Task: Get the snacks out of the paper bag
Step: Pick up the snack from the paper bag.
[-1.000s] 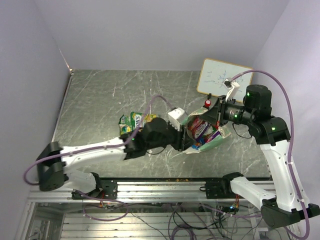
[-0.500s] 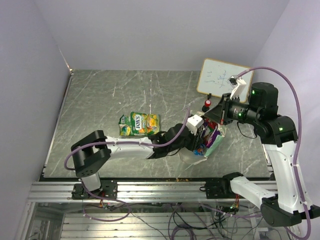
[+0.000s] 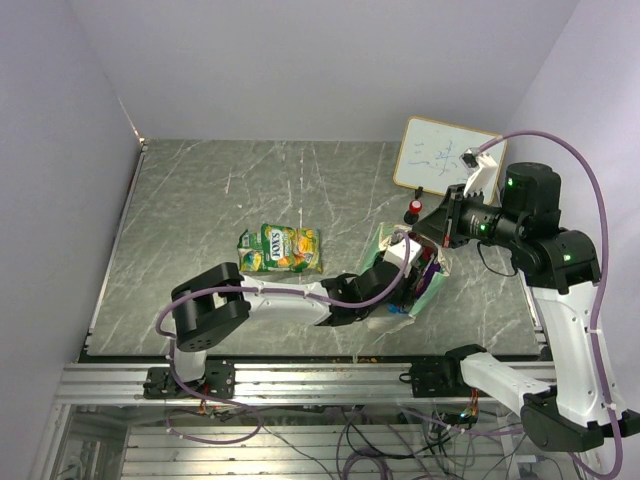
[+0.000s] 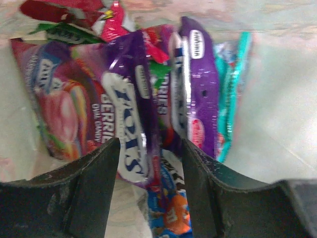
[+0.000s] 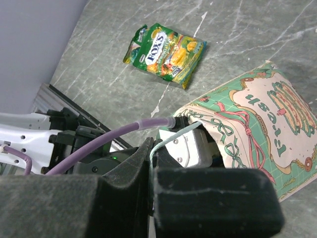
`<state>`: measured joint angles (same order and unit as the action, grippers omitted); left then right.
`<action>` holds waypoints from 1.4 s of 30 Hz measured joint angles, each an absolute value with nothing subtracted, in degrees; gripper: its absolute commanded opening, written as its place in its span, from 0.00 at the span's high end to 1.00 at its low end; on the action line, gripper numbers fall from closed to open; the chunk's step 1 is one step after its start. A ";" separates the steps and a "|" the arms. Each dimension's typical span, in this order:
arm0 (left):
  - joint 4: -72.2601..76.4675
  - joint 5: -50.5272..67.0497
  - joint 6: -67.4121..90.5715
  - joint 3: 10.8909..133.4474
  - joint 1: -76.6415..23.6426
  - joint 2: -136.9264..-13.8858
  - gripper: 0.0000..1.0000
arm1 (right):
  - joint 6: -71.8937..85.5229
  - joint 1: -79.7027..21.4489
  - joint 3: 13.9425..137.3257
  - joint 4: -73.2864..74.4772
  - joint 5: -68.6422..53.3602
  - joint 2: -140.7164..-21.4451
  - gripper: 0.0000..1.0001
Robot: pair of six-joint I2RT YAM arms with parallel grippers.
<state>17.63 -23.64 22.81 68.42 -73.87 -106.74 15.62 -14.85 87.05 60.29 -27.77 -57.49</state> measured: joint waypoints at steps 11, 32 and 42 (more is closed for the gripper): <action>11.00 -34.57 21.58 74.11 -74.00 -111.13 0.64 | 15.40 -14.85 87.24 60.75 -27.31 -58.02 1.00; -3.46 -16.19 18.68 73.45 -72.38 -93.21 0.93 | 16.43 -14.85 79.85 52.03 -17.32 -53.25 1.00; -12.38 -9.34 21.56 77.69 -69.21 -78.46 0.93 | 14.98 -14.85 77.17 48.36 -14.22 -53.01 1.00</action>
